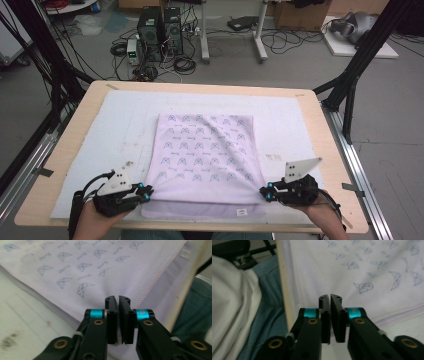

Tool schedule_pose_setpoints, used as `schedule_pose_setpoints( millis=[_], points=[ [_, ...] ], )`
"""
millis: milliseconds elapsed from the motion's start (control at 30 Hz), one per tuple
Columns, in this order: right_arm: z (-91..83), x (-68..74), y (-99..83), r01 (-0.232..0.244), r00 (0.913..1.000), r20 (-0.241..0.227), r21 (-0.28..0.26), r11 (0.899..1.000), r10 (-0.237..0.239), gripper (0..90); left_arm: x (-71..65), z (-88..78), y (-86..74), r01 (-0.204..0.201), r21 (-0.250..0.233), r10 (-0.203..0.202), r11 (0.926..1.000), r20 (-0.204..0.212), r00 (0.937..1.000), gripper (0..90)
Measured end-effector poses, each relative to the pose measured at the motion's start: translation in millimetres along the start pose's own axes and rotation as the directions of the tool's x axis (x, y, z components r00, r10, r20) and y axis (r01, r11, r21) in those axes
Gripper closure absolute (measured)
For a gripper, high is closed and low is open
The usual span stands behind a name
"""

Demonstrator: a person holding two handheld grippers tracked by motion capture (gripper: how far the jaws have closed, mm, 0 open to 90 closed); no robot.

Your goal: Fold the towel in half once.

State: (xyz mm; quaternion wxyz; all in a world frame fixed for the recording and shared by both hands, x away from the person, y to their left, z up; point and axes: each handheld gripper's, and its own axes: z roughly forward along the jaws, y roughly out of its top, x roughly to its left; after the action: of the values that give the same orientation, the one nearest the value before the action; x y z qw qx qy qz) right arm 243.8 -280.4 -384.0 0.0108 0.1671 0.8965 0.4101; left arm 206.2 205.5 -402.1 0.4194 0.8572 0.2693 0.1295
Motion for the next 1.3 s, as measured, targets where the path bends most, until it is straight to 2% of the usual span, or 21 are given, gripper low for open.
schedule_pose_setpoints(
  millis=[33, 100, 167, 267, 333, 433, 500, 567, 633, 700, 767, 867, 900, 933, 1033, 1100, 1133, 1200, 1300],
  points=[
    [2.8, 0.5, -5.0, -0.006, 1.0000, 0.004, 0.011, 1.000, 0.006, 77.2, 1.1, 2.8, -4.2, 0.000, 0.006, 0.000, 1.0000, 0.002, 1.0000, 68.7],
    [10.5, -2.3, -12.9, -0.019, 0.9997, 0.016, 0.016, 1.000, 0.019, 71.8, 7.0, 9.5, -10.4, 0.018, 0.014, -0.018, 0.9997, -0.001, 0.9998, 65.0],
    [19.0, -6.4, -16.0, -0.029, 0.9993, 0.022, -0.004, 1.000, 0.029, 68.1, 10.6, 16.5, -13.9, 0.010, 0.024, -0.010, 0.9997, -0.008, 0.9999, 64.3],
    [30.3, -10.9, -16.9, -0.025, 0.9994, 0.025, -0.023, 0.999, 0.025, 65.0, 10.9, 24.3, -16.8, -0.011, 0.057, 0.011, 0.9983, 0.008, 0.9999, 63.7],
    [38.1, -11.8, -17.7, -0.008, 0.9993, 0.035, -0.010, 1.000, 0.008, 63.9, 9.3, 27.2, -19.3, -0.016, 0.067, 0.014, 0.9977, 0.019, 0.9997, 62.3],
    [47.3, -10.0, -19.1, 0.016, 0.9995, 0.027, 0.001, 1.000, -0.016, 62.9, 5.1, 28.1, -23.6, -0.034, 0.086, 0.031, 0.9957, 0.031, 0.9990, 60.9],
    [49.6, -8.2, -19.4, 0.029, 0.9990, 0.034, 0.009, 1.000, -0.029, 62.9, 3.8, 27.4, -26.3, -0.038, 0.081, 0.036, 0.9960, 0.027, 0.9990, 61.3],
    [50.8, -8.1, -20.2, 0.027, 0.9989, 0.039, 0.017, 0.999, -0.027, 62.9, 4.4, 27.8, -27.9, -0.024, 0.070, 0.022, 0.9973, 0.026, 0.9994, 64.4],
    [54.1, -7.9, -21.0, 0.028, 0.9984, 0.048, 0.038, 0.999, -0.030, 66.7, 4.6, 27.9, -27.7, -0.038, 0.066, 0.036, 0.9971, 0.030, 0.9989, 73.5],
    [58.4, -7.7, -22.8, 0.026, 0.9985, 0.048, 0.052, 0.998, -0.029, 75.7, 2.7, 28.6, -26.9, -0.049, 0.065, 0.047, 0.9967, 0.031, 0.9984, 84.9],
    [58.4, -9.4, -23.5, 0.012, 0.9997, 0.020, 0.039, 0.999, -0.013, 86.2, 1.8, 27.2, -25.5, -0.064, 0.065, 0.062, 0.9959, 0.025, 0.9977, 87.0],
    [54.9, -10.0, -21.4, 0.026, 0.9997, 0.000, 0.042, 0.999, -0.026, 87.8, 1.6, 19.6, -23.3, -0.052, 0.040, 0.051, 0.9979, 0.028, 0.9983, 87.4],
    [51.4, -9.5, -19.5, 0.033, 0.9994, 0.005, 0.038, 0.999, -0.034, 87.9, 1.3, 15.7, -22.4, -0.041, 0.022, 0.041, 0.9989, 0.033, 0.9986, 87.4],
    [46.8, -8.4, -17.4, 0.037, 0.9993, 0.006, 0.020, 0.999, -0.038, 88.0, 0.5, 11.5, -21.1, -0.037, 0.008, 0.036, 0.9993, 0.042, 0.9985, 87.4],
    [32.0, -3.2, -11.5, 0.055, 0.9985, 0.004, -0.016, 0.998, -0.055, 87.9, -6.8, 5.1, -18.8, -0.057, 0.012, 0.056, 0.9983, 0.074, 0.9957, 87.2],
    [28.9, -3.5, -12.1, 0.050, 0.9975, -0.049, -0.007, 0.999, -0.050, 84.8, -9.6, 9.1, -21.7, -0.066, 0.046, 0.061, 0.9967, 0.096, 0.9934, 83.8],
    [30.2, -3.5, -13.4, 0.043, 0.9975, -0.057, 0.007, 0.999, -0.043, 79.9, -9.2, 12.0, -23.6, -0.061, 0.062, 0.056, 0.9962, 0.091, 0.9943, 77.9],
    [33.3, -6.7, -16.5, 0.039, 0.9976, -0.057, 0.011, 0.999, -0.038, 76.1, -5.0, 15.4, -26.5, -0.036, 0.061, 0.032, 0.9975, 0.067, 0.9972, 66.7],
    [36.1, -12.6, -16.4, 0.009, 0.9996, -0.028, -0.016, 1.000, -0.009, 69.9, 1.7, 17.2, -24.4, -0.010, 0.037, 0.009, 0.9993, 0.037, 0.9993, 60.0]
  ],
)
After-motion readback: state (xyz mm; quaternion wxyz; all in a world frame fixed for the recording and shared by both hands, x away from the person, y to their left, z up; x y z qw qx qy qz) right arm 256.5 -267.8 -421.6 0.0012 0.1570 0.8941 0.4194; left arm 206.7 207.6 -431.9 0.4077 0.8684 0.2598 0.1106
